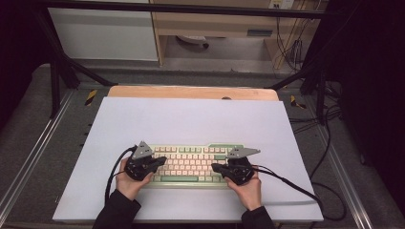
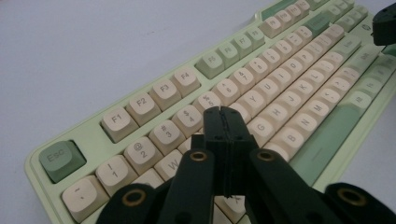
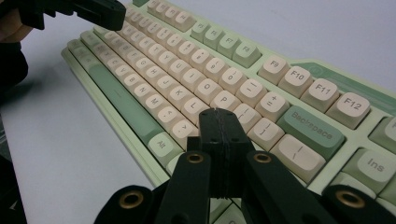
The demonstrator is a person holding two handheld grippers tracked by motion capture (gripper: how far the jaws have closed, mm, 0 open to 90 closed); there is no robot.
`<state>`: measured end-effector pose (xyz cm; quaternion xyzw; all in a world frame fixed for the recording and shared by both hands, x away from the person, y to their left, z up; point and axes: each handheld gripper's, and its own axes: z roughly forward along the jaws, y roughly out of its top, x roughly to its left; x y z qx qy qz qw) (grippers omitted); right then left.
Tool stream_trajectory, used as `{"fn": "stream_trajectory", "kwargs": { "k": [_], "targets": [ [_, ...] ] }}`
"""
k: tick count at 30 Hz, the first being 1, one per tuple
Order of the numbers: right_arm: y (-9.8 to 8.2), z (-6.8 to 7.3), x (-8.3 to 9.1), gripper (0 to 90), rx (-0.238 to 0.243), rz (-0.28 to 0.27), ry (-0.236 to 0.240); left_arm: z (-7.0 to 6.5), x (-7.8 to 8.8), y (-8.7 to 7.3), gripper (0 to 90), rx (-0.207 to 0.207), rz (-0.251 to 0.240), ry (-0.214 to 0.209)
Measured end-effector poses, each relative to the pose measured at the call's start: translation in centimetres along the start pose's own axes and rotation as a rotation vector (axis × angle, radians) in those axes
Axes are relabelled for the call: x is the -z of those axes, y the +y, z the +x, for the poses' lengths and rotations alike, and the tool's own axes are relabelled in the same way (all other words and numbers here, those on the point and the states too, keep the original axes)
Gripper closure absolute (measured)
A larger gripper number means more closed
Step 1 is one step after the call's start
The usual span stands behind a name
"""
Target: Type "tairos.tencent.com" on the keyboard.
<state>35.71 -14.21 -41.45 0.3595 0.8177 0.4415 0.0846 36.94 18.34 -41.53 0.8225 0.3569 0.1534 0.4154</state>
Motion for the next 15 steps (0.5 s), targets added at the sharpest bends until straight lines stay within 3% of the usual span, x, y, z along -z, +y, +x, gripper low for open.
{"fn": "stream_trajectory", "kwargs": {
  "k": [8, 15],
  "targets": [
    [0.0, 0.0, -0.1, 90.0, 0.003, 0.002, -0.001, 0.5, -0.8, 0.0, 89.9, 0.015, 0.004, 0.011],
    [0.0, 0.0, -0.1, 90.0, 0.004, 0.001, 0.000, 0.4, -1.5, -0.2, 89.9, 0.003, 0.022, 0.017]
  ]
}}
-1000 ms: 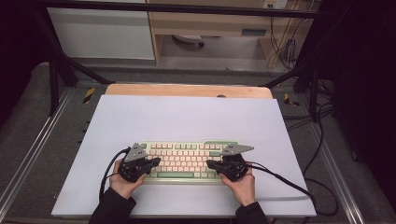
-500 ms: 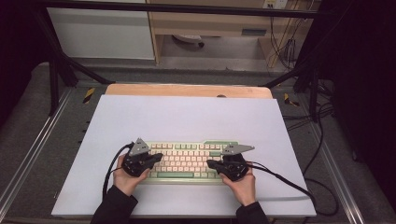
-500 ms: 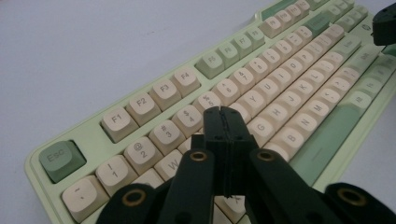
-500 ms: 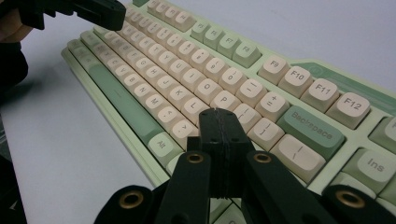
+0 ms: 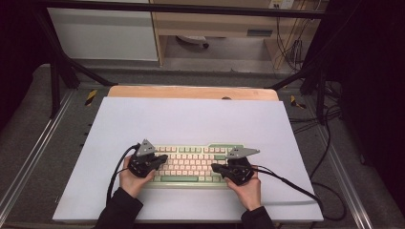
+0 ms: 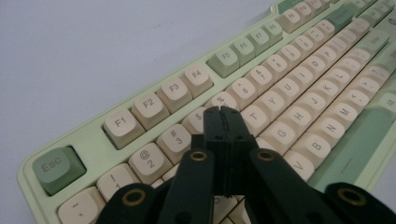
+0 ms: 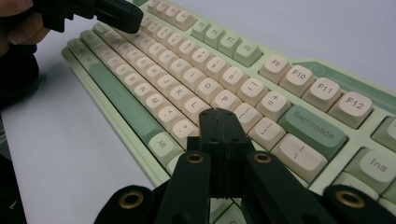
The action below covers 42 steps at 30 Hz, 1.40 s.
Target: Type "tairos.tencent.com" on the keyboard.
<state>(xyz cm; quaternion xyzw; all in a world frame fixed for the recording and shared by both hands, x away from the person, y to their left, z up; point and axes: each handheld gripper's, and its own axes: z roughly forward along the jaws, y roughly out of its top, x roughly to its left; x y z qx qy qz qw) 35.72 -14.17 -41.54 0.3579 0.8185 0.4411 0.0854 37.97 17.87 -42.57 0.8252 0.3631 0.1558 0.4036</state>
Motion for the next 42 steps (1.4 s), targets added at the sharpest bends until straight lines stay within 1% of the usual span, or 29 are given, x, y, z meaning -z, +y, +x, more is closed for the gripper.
{"fn": "stream_trajectory", "kwargs": {
  "k": [4, 8, 10, 14, 21, 23, 27, 32, 36, 42],
  "targets": [
    [0.0, 0.0, 0.0, 90.0, 0.003, -0.002, -0.001, 0.1, -0.2, -0.2, 89.9, -0.003, 0.009, 0.008],
    [0.0, 0.0, 0.0, 90.0, 0.003, 0.002, 0.000, 0.1, -0.2, -0.3, 89.9, -0.008, 0.010, 0.005],
    [0.0, 0.0, 0.0, 90.0, 0.003, 0.001, 0.000, 0.1, -0.4, -0.4, 89.9, -0.012, 0.022, 0.005],
    [0.0, 0.0, 0.0, 90.0, 0.005, 0.002, 0.001, 0.0, -0.3, -0.5, 89.9, -0.013, 0.016, -0.001],
    [-0.1, 0.2, -0.1, 90.0, 0.001, 0.002, 0.007, 0.0, 0.7, -0.7, 89.9, -0.014, -0.002, -0.011],
    [-0.1, 0.2, -0.2, 90.0, 0.007, 0.002, 0.011, 0.0, 1.1, -0.7, 89.9, -0.013, -0.009, -0.016],
    [0.0, 0.3, -0.1, 90.0, -0.003, 0.000, 0.012, 0.1, 1.9, -1.1, 89.9, -0.006, -0.018, -0.027],
    [0.1, 0.6, -0.2, 90.0, 0.004, 0.000, 0.015, 0.5, 2.8, -1.6, 89.9, 0.007, -0.025, -0.023],
    [0.3, 0.9, -0.6, 90.0, 0.019, 0.005, 0.026, 0.6, 3.2, -1.8, 89.9, 0.014, -0.027, -0.021],
    [0.7, 1.5, -1.0, 90.0, 0.015, 0.006, 0.036, 0.6, 3.4, -2.0, 89.9, 0.019, -0.028, -0.020]
  ]
}}
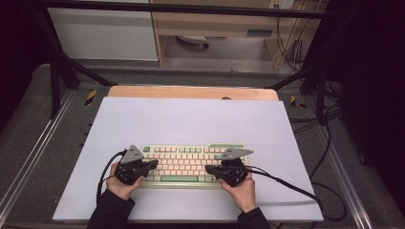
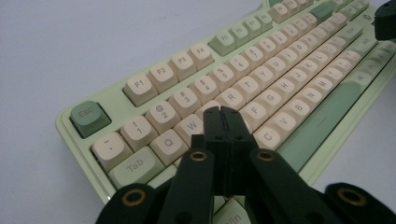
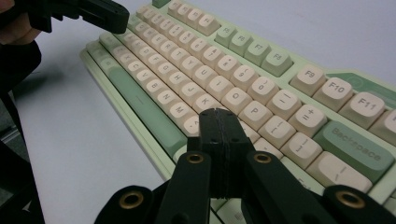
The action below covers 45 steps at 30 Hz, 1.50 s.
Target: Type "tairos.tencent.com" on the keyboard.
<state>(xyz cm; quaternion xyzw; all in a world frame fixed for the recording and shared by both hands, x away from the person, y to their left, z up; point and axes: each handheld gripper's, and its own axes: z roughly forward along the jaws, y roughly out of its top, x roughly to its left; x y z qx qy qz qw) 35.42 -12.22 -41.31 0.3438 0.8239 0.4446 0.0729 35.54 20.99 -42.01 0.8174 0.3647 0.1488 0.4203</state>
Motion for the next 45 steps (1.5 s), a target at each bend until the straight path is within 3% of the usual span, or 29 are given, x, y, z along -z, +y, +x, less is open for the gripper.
{"fn": "stream_trajectory", "kwargs": {
  "k": [13, 24, 45],
  "targets": [
    [1.6, 2.1, -3.0, 90.0, 0.033, 0.020, 0.041, 0.3, 0.5, -0.3, 89.9, 0.013, -0.009, 0.006],
    [2.0, 2.5, -5.3, 90.0, 0.031, 0.045, 0.050, 0.4, 0.5, -0.3, 89.9, 0.012, -0.009, 0.004],
    [1.4, 2.8, -6.5, 90.0, 0.054, 0.063, 0.059, 0.4, 0.3, -0.4, 89.9, 0.014, -0.003, 0.003]
  ]
}}
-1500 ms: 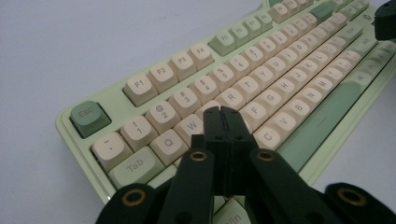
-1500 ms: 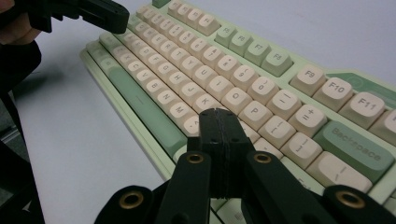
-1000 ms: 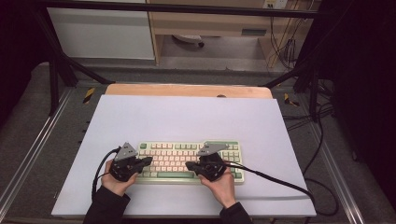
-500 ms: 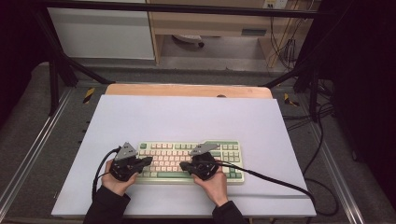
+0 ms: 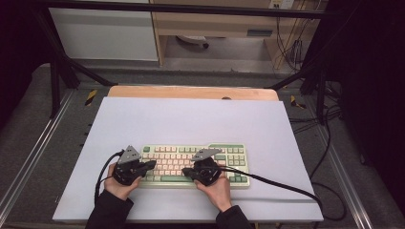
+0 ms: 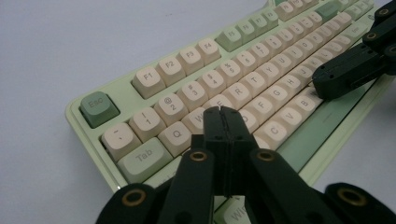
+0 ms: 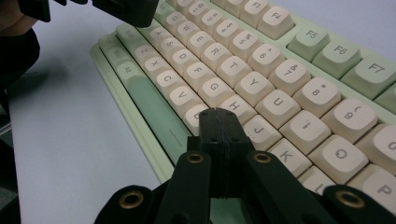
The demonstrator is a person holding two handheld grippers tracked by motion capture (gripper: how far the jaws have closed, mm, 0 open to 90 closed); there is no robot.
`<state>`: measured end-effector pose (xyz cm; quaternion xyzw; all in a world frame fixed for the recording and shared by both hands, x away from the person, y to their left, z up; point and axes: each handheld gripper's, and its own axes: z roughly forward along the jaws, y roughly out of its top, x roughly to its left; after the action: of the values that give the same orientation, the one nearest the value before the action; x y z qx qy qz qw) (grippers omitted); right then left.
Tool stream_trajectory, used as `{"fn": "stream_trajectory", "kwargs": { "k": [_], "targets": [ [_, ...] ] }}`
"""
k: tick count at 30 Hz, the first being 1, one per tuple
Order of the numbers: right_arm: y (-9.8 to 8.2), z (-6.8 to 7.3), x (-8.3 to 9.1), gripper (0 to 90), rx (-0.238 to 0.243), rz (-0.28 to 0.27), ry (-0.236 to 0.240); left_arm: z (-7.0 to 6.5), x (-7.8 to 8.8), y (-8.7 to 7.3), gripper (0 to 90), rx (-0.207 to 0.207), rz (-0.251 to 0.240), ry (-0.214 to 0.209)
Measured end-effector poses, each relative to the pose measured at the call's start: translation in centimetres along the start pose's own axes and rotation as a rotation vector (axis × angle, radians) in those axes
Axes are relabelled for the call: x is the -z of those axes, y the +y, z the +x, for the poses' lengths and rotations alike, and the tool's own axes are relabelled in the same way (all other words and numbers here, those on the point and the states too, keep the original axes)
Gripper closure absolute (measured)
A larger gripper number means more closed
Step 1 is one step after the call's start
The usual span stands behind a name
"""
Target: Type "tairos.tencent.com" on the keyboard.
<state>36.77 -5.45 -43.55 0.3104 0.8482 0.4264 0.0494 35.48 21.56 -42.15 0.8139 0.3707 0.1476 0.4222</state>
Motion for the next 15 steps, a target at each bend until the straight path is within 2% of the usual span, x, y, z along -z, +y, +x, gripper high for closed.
{"fn": "stream_trajectory", "kwargs": {
  "k": [15],
  "targets": [
    [0.2, -0.5, 1.8, 90.0, 0.015, -0.008, -0.040, -0.1, 0.1, 0.1, 89.9, -0.002, -0.005, -0.001]
  ]
}}
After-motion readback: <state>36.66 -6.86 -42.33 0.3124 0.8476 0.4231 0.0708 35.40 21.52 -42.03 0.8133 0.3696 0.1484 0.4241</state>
